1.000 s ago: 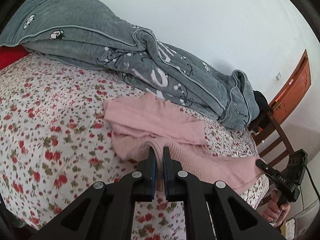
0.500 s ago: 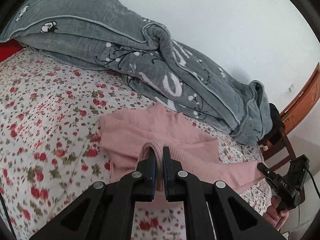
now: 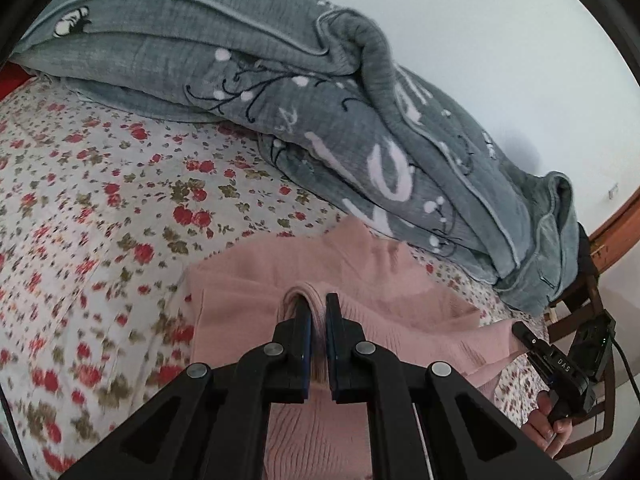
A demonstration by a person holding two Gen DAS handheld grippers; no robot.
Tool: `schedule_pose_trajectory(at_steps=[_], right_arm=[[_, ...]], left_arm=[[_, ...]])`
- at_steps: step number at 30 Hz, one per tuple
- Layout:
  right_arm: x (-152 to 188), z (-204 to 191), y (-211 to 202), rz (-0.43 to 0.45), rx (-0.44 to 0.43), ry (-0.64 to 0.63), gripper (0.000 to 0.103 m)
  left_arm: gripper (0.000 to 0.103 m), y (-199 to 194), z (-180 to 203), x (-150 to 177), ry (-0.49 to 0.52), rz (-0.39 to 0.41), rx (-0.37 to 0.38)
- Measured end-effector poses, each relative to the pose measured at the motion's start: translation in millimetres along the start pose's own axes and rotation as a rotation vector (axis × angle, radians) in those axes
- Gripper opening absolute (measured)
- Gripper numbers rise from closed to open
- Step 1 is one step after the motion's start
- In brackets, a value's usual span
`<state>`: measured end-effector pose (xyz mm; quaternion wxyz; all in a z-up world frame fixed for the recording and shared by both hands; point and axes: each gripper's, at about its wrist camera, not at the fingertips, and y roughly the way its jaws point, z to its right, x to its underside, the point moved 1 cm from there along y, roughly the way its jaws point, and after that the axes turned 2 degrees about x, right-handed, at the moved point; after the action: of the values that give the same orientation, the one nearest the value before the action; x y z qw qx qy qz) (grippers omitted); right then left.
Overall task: Fold small clothes
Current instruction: 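Lift the hem with both grippers and fold it toward the collar, release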
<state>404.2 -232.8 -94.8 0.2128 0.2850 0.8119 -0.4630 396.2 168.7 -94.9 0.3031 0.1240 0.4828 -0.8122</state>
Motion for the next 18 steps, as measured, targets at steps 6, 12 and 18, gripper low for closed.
schedule_pose_trajectory(at_steps=[6, 12, 18], right_arm=[[-17, 17, 57, -0.084, 0.02, 0.014, 0.005], [-30, 31, 97, -0.147, 0.025, 0.041, 0.015], [-41, 38, 96, -0.107, -0.006, 0.086, 0.032]], left_arm=[[0.007, 48, -9, -16, -0.007, -0.06, -0.035], [0.008, 81, -25, -24, -0.062, -0.127, -0.042], [0.036, 86, -30, -31, -0.076, -0.131, -0.045]])
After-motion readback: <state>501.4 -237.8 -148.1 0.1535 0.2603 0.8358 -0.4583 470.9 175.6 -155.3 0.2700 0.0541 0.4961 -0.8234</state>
